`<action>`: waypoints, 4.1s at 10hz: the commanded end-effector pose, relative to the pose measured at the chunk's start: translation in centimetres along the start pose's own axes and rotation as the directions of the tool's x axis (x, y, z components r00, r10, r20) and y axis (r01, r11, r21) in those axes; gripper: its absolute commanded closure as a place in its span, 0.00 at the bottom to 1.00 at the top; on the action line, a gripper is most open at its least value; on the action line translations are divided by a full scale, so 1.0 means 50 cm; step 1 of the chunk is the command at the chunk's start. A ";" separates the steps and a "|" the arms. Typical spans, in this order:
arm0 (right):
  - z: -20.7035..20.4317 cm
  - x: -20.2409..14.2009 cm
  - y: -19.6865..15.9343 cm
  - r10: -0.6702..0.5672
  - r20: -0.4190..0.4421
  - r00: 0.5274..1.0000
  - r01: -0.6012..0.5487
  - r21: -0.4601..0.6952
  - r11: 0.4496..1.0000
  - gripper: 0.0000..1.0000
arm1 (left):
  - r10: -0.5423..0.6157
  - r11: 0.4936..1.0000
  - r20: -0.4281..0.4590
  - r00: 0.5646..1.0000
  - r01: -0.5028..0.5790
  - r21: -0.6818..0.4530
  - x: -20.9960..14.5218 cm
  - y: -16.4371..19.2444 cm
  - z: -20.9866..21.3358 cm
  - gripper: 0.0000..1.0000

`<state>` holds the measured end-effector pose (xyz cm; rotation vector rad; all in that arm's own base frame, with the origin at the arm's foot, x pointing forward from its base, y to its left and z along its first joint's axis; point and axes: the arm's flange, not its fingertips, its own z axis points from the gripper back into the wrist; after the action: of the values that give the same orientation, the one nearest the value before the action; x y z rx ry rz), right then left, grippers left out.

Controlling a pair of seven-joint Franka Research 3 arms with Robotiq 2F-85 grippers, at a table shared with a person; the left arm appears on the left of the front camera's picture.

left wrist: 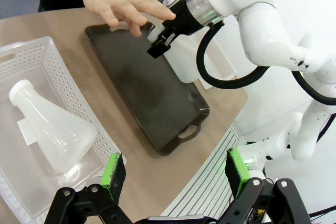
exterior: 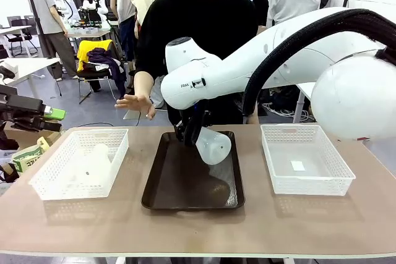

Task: Prepare the laboratory tools.
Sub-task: While moving the picked Big flask to the Handle tray indicated by the person, stop as directed by the person, then place the picked Big flask upright in the Handle tray as instructed by the person.

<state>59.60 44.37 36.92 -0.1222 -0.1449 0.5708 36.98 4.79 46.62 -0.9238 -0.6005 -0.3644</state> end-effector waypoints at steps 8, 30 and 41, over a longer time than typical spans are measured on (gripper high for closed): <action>0.002 0.000 0.001 0.003 0.005 1.000 -0.003 0.001 1.000 1.00 | -0.019 1.000 0.025 0.999 0.019 -0.017 -0.002 0.005 -0.002 0.00; 0.002 0.000 0.001 0.003 0.005 1.000 -0.003 0.001 1.000 1.00 | -0.019 1.000 0.025 0.999 0.019 -0.017 -0.002 0.005 -0.002 0.00; 0.002 0.000 0.001 0.003 0.005 1.000 -0.003 0.001 1.000 1.00 | -0.019 1.000 0.025 0.999 0.019 -0.017 -0.002 0.005 -0.002 0.00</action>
<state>59.60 44.37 36.92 -0.1222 -0.1450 0.5708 36.98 4.79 46.62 -0.9238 -0.6006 -0.3644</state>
